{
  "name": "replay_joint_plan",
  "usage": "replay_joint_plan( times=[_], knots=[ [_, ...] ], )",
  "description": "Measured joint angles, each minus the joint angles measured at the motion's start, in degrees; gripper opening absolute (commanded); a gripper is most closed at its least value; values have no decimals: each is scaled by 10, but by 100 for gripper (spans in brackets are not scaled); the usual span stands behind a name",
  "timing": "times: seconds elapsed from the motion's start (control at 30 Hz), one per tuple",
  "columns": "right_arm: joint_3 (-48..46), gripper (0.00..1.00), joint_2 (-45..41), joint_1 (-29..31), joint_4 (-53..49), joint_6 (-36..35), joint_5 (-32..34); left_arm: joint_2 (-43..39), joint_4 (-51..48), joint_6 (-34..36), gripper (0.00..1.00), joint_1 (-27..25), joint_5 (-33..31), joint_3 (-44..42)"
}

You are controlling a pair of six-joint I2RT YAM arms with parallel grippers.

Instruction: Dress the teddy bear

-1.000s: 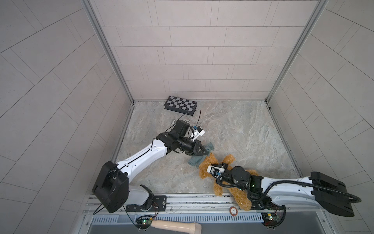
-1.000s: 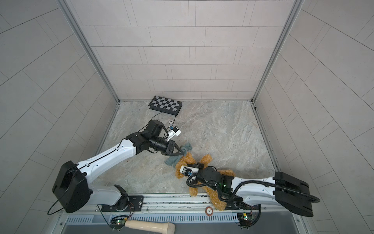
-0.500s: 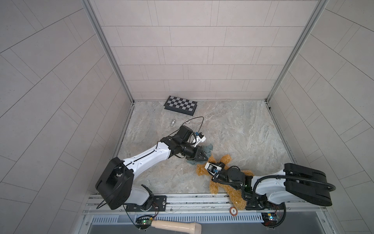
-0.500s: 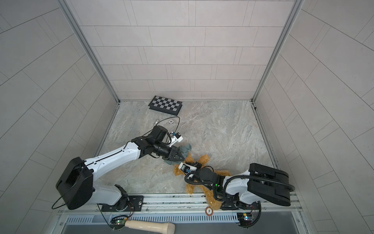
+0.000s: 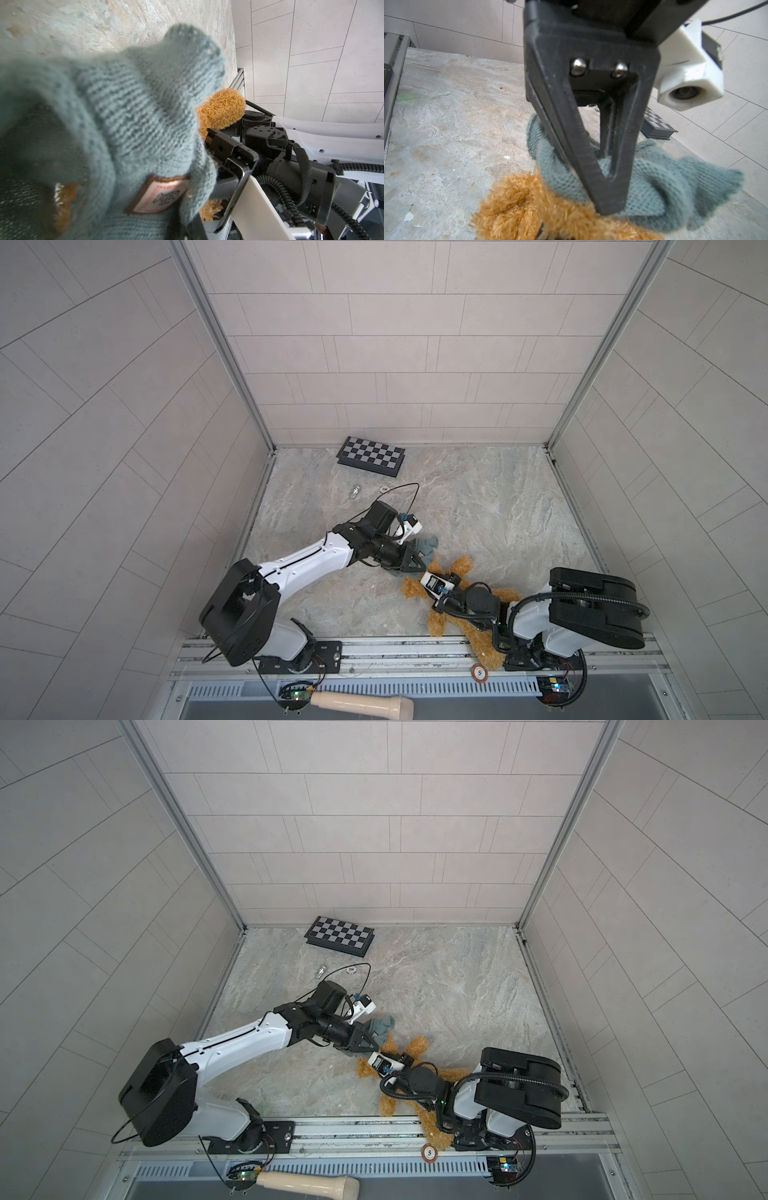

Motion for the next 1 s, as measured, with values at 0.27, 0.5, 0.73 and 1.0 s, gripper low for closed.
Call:
replay_joint_plan(
  times=[0.27, 0.5, 0.73, 1.0],
  knots=[
    [5, 0, 25, 0, 15, 17, 18, -16, 25, 7, 19, -19, -47, -18],
    [7, 0, 28, 0, 16, 17, 30, -33, 64, -8, 35, -27, -56, -34],
    [8, 0, 23, 0, 17, 17, 35, -77, -8, 44, 45, -32, -125, -28],
    [16, 0, 24, 0, 20, 18, 47, -77, -11, 63, 55, -44, -191, -41]
  ],
)
